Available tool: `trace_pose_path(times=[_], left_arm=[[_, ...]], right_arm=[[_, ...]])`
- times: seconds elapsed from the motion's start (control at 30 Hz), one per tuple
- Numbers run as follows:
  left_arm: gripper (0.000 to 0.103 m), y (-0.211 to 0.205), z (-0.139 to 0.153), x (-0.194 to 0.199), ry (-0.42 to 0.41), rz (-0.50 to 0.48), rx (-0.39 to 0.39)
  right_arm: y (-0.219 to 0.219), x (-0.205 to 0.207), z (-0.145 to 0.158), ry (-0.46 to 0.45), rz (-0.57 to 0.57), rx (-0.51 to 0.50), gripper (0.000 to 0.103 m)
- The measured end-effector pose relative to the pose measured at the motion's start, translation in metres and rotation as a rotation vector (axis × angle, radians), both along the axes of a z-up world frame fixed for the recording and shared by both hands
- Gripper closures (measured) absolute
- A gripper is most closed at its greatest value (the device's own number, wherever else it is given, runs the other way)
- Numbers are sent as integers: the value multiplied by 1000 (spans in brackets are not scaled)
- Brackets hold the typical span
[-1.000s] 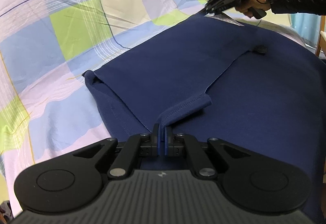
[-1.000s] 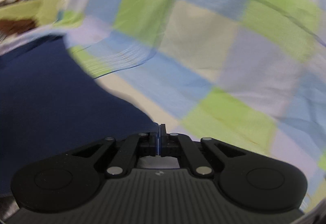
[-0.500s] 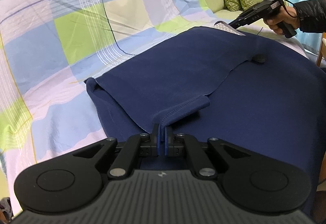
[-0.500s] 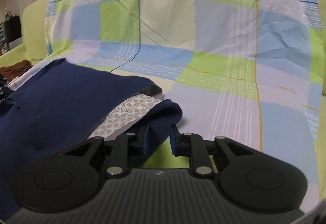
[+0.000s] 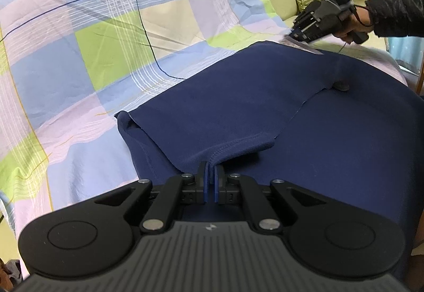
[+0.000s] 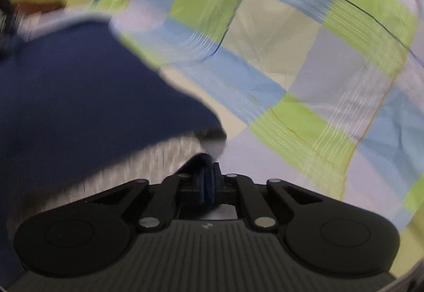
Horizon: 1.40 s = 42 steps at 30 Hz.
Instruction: Fold clothes
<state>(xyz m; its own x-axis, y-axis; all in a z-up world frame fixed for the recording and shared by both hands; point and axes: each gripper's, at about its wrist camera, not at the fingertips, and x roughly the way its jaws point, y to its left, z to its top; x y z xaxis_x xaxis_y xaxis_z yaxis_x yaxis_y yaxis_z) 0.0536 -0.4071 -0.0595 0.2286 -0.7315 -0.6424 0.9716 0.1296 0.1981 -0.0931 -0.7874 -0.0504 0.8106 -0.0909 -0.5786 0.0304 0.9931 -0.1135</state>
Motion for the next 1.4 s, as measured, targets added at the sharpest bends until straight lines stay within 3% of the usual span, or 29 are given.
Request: trace_pose_path(times=[0.03,0.1,0.23,0.3,0.4,0.6,0.7,0.73,0.87,1.07,1.23,1.4], left_arm=[[100,0,0,0,-2,-1,2],[99,3,3,0,-7,0,3],[98,15,9,-5,-6,12,-22],[98,28,13,-12,-19,23,-36],[98,51,17,-24,-16,51,-48],[98,103,20,-53,15,129,-72],[80,128,18,-71,34,161,-78],[68,134,17,-78,35,164,-78],[64,153,11,-103,40,157,-68],[56,162,-6,-115,191,214,-5],[55,161,-16,-116,271,223,36],[53,152,-32,-113,362,245,97]], right_arm=[[-2,1,0,-20,-24,37,100],[1,4,-6,11,-35,3,97],[-1,-6,-6,56,-106,-23,72],[-2,-24,6,41,-166,33,72],[21,-61,21,7,-186,97,67],[108,-138,36,-30,-215,156,56],[161,-186,43,-59,-255,197,53],[173,-196,44,-55,-259,198,52],[213,-226,41,-13,-265,203,47],[246,-262,21,40,-325,322,40],[262,-277,3,53,-341,343,33],[263,-281,-10,68,-348,370,32]])
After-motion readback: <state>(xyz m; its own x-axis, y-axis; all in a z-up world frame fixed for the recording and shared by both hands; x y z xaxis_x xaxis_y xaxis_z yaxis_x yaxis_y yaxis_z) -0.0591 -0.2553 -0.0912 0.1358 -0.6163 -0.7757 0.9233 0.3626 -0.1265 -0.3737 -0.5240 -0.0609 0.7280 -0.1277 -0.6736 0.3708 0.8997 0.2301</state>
